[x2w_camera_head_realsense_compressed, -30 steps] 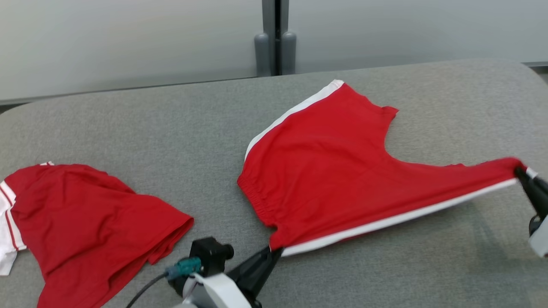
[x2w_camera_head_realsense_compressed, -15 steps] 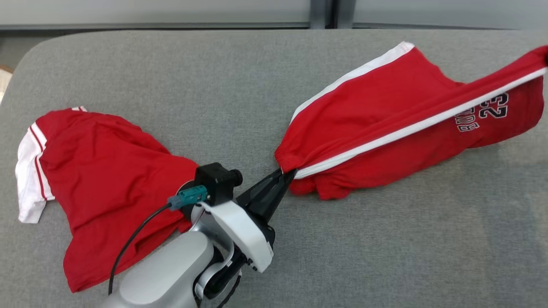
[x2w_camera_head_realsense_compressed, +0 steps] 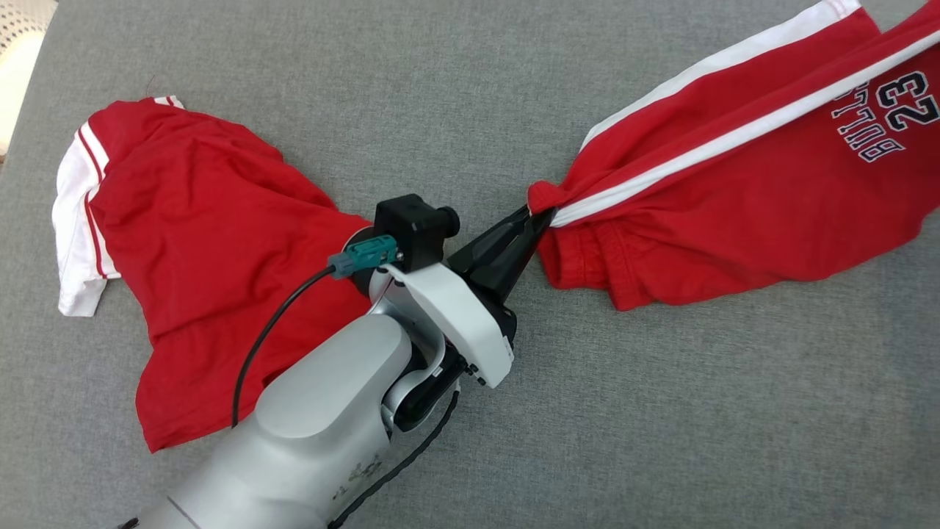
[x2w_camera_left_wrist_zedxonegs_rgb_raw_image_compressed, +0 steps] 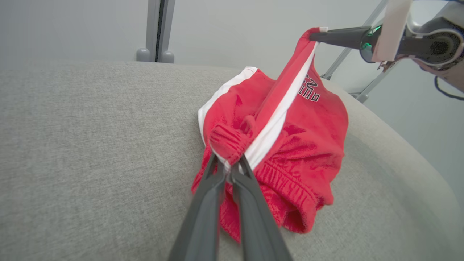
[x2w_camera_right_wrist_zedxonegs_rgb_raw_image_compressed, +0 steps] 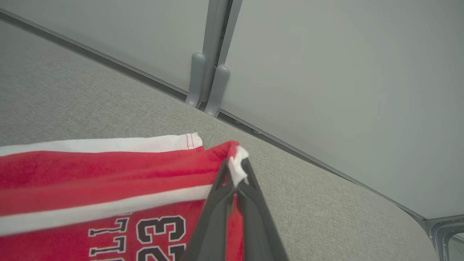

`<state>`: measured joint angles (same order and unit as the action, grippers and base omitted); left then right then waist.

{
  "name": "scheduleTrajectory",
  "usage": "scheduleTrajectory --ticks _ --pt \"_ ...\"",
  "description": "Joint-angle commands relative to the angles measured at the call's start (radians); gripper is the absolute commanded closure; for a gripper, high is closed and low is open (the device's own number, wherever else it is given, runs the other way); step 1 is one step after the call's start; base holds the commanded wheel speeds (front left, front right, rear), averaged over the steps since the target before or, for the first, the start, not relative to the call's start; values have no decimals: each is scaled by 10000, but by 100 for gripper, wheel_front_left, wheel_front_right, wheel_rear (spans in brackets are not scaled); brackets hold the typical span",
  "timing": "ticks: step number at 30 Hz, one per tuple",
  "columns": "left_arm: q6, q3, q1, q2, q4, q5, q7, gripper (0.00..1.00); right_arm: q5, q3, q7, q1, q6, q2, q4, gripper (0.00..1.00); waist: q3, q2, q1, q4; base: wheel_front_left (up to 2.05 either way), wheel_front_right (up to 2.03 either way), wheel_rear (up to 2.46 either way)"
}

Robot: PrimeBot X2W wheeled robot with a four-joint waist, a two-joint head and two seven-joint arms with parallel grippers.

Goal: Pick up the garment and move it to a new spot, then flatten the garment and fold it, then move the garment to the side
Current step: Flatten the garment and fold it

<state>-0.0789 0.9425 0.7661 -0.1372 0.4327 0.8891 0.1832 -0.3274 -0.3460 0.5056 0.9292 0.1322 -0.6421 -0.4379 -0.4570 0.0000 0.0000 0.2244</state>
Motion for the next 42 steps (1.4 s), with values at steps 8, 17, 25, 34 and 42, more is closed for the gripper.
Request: scheduleTrajectory --ticks 8,17,25,34,42 --pt "-265 -134 729 480 522 221 365 100 123 -285 -590 1214 -28 143 -1332 100 -803 0 0 520 0 0 0" --pt "-239 -364 1098 722 697 266 657 0 216 -439 -1152 1886 -27 390 -2157 54 -1096 0 0 643 0 0 0" --pt "-109 -921 819 785 814 148 807 0 312 -160 -2113 1970 -27 748 -2999 0 -882 0 0 575 0 0 0" --pt "199 -2121 17 543 744 -574 827 0 -189 -125 -3800 1288 -27 1257 -3326 0 179 0 0 132 0 0 0" --pt "424 -3845 -1239 255 143 -1202 809 0 -900 -162 -5813 -62 -25 1779 -2914 0 1387 0 0 -501 0 0 0"
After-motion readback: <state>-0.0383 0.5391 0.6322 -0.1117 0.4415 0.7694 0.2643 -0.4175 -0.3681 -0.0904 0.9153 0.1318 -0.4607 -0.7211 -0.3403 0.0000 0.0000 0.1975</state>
